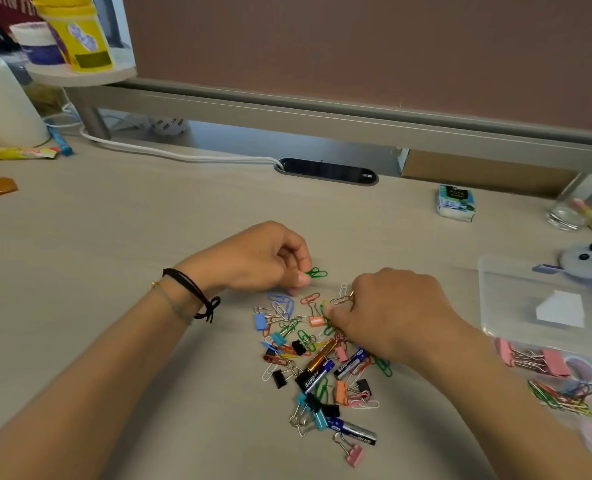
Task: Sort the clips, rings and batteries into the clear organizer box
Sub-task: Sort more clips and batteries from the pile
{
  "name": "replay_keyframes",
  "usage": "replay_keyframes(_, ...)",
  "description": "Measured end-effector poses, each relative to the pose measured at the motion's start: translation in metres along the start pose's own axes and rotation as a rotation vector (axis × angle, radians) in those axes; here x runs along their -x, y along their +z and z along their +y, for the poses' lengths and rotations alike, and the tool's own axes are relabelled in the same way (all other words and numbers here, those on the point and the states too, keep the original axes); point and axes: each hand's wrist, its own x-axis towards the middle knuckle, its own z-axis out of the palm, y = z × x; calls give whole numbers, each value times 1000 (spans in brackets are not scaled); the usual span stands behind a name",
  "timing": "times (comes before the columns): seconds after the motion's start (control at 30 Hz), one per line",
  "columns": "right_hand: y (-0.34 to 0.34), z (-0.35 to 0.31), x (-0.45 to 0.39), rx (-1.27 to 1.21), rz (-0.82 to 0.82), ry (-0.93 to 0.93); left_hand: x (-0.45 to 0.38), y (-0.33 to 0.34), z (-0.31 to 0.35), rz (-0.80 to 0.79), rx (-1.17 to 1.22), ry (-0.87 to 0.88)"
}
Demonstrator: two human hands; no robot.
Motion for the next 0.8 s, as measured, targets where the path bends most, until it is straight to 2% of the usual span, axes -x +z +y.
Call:
replay_keyframes(0.23, 2, -8, 4, 91, 17, -60, -1, 2, -8, -80, 264, 36)
replay_keyframes(0.4, 6, -10, 3, 126, 85, -115, -2, 7, -6, -183, 729, 75)
replay_keyframes(0.7, 11, -7, 8, 47, 194, -93, -6, 17, -6, -119, 1287, 133)
replay_keyframes(0.8, 15, 5, 3, -37, 170, -87, -7, 16, -7, -127, 1406, 128)
